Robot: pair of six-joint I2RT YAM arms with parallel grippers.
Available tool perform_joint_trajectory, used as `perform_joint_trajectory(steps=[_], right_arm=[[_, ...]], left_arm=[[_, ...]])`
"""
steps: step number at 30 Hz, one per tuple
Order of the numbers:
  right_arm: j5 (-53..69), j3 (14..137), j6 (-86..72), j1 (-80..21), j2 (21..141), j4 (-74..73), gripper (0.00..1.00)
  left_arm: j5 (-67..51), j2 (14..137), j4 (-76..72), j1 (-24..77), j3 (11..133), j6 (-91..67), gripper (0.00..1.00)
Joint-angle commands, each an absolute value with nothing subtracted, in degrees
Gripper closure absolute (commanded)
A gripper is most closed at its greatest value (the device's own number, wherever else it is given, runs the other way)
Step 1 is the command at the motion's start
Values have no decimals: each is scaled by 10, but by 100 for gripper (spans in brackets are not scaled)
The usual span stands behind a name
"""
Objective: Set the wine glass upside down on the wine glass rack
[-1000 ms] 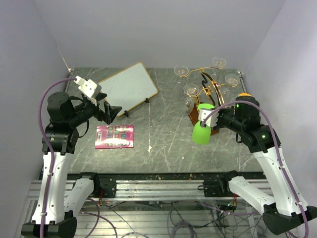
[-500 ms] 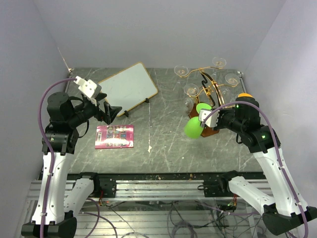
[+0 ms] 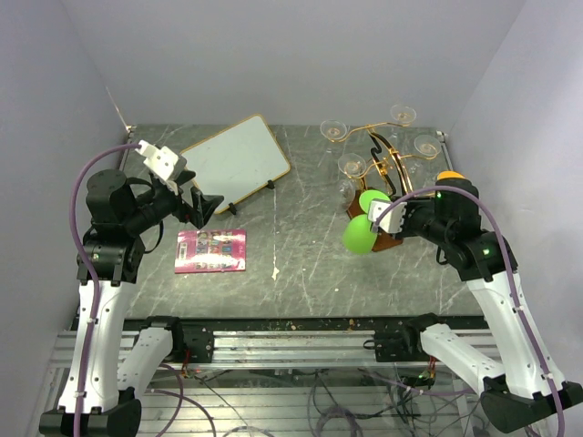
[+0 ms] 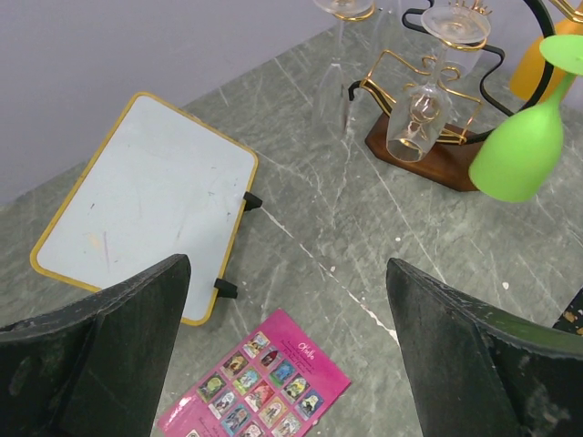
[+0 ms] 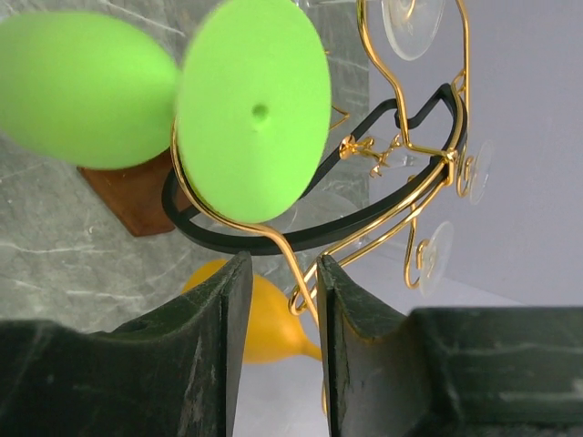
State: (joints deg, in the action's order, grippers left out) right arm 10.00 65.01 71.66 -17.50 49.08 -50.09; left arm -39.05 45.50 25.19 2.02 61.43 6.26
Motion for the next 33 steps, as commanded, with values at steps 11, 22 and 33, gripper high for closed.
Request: perform_joint_trajectory(steps=[11,22,33], right_arm=[[52,677,644,-158,474,-470,34],[32,706,584,-153,477,-443,1],[-56,714,418,-134,518,-326,0]], left_arm=[[-284,445,254,16,642,68,1],[-173,447,282,17,655,86,1],[-48,426,260,17,638,89,1]])
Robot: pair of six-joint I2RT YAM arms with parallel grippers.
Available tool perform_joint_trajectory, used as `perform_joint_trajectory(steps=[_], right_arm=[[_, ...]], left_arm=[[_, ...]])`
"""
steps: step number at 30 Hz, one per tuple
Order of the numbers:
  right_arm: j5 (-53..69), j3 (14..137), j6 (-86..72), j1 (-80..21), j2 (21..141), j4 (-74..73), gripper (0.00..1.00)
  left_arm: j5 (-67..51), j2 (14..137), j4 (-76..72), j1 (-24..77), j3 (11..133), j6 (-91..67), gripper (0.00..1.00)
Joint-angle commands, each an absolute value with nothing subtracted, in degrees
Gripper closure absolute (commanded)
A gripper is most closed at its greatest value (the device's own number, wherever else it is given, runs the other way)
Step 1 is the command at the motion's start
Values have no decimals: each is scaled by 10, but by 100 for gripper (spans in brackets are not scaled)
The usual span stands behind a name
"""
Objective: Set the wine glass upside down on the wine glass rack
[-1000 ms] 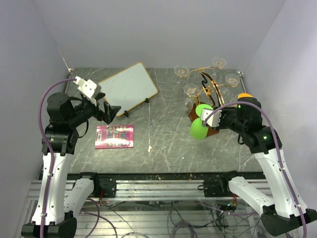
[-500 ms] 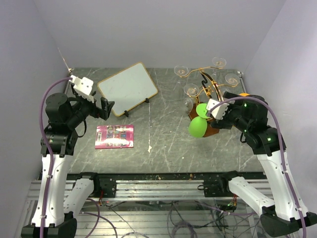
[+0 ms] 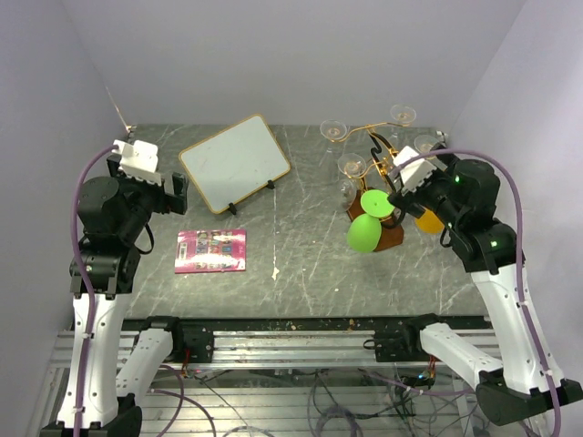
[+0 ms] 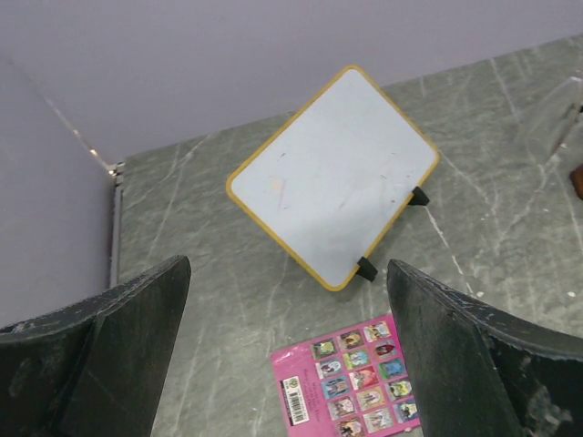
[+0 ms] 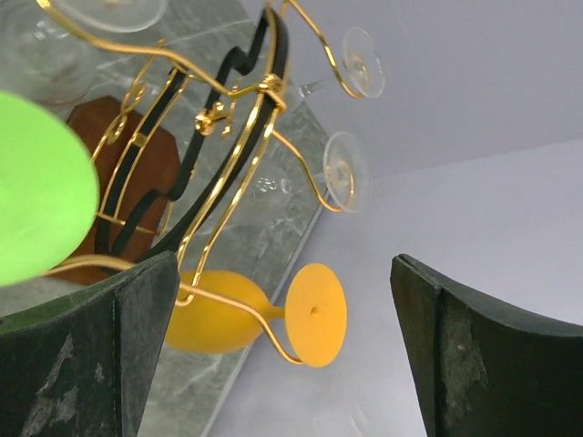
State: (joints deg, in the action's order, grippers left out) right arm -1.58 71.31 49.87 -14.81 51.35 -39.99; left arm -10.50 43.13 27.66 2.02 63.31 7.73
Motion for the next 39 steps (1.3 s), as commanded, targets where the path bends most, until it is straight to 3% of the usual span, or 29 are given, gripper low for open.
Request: perform_joint_trajectory(steps=[1,14,22,29,39], right_arm=[[-65,704,394,-127,515,-295,0],[-69,684,174,-45,511,-186,0],[-14,681,169,-32,507,-202,0],[-108,671,145,-16,493,-179,0],[-114,658,143,0,454,-227,0]], left_arm=[[-43,425,254,16,634,89,1],[-6,417,254,17,643,52,1],[-12,412,251,16,633,56,1],[-29,389,220,16,578,42,1],[55,379,246,17,604,38,1]])
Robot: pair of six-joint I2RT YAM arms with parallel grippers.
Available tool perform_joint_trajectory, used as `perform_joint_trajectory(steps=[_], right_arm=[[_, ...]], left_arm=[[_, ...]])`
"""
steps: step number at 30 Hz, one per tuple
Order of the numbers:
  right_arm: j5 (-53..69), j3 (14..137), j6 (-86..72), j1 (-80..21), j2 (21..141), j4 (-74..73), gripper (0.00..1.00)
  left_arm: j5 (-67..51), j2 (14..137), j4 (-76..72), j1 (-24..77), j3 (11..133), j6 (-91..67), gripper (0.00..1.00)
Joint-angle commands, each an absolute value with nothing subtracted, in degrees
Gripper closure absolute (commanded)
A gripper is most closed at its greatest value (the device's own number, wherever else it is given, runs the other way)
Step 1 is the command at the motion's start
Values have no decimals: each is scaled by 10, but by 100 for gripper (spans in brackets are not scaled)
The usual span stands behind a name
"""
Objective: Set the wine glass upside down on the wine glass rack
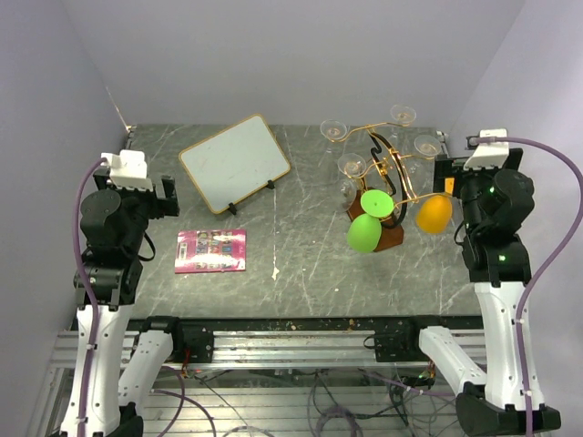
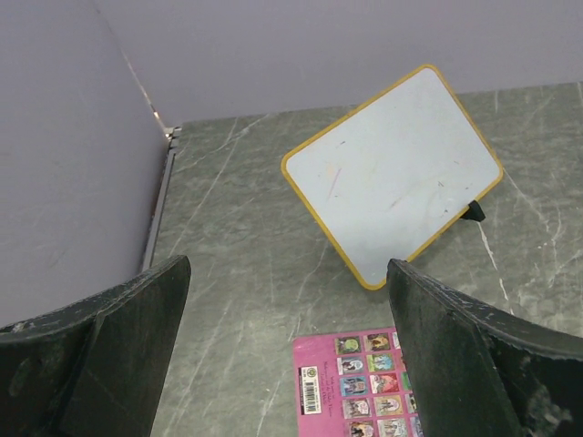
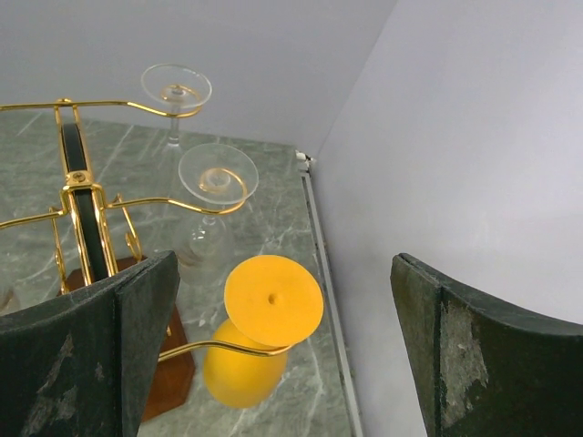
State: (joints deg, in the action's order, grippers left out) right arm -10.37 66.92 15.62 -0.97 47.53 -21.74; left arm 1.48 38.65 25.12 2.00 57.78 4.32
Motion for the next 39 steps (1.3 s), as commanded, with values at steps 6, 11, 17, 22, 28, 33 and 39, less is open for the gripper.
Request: perform_joint_trajectory(steps=[6,11,17,22,28,33,39], right_arm=[[-68,660,122,15,450,-237,0],[-68,663,117,25,450,-241,0],[-96,653,119,31,446,-232,0],[-77,647,111,32,448,-235,0],[-55,648,108,33,447,-244,0],[-51,643,108,36,449,-241,0],[-46,642,110,36,455,-238,0]], left_arm=[[37,372,260,16,609,47,1],[51,359,262,15,603,39,1],[52,354,263,15,597,41,1],[52,356,261,15,593,40,1],[52,356,264,14,595,36,1],[51,355,265,14,595,36,1],[50,357,265,14,595,37,1]])
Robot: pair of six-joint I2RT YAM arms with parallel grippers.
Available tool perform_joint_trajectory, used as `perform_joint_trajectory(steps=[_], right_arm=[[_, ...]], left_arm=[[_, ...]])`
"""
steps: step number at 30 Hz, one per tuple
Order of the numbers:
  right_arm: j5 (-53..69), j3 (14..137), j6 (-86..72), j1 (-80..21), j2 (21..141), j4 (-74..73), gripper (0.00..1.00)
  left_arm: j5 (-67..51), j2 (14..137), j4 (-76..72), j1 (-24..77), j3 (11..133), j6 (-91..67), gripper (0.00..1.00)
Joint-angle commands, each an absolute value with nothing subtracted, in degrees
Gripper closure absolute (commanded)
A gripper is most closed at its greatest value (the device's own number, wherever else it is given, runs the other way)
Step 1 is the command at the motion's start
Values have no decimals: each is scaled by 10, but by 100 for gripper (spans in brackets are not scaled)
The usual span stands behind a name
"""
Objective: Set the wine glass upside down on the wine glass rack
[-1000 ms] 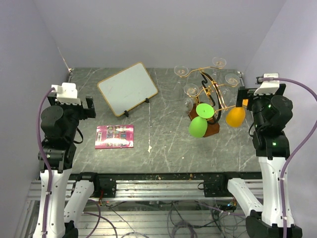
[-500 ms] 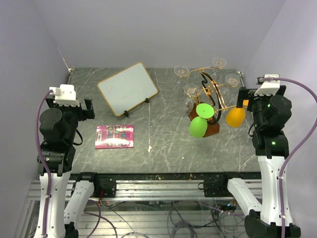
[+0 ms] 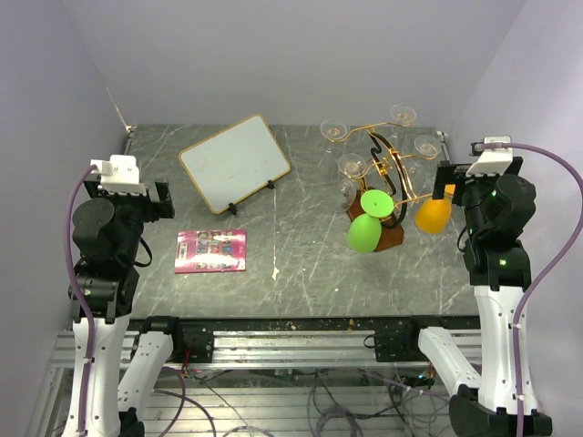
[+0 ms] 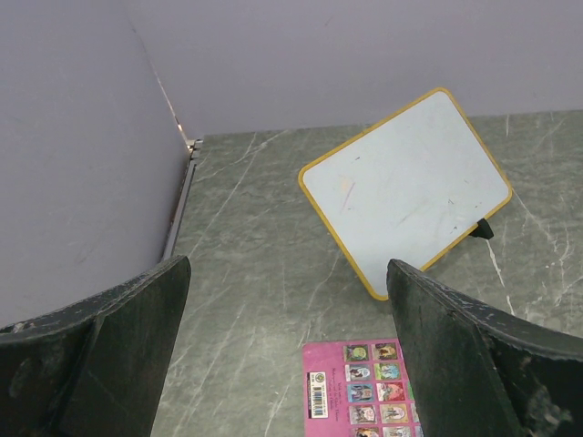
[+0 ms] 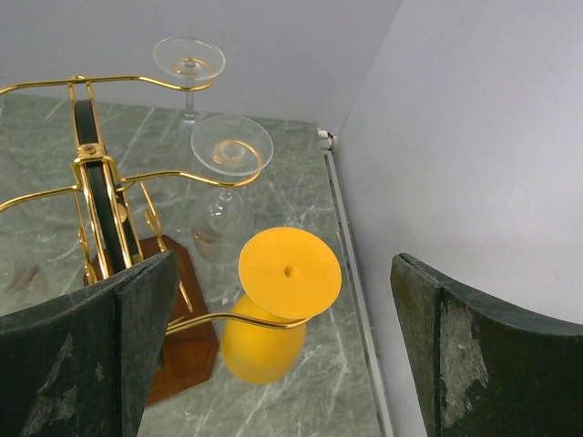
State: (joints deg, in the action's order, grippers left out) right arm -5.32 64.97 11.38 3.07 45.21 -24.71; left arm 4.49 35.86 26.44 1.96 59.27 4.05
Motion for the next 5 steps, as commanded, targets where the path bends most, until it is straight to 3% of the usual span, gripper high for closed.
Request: perform_joint_trajectory(steps=[1,5], right_arm=[[-45,641,111,36,456,-238,0],[-39,644,110,36,458,-241,0]], left_arm=[[51,358,265,14,595,37,1],[48,359,265,13,594,38,1]])
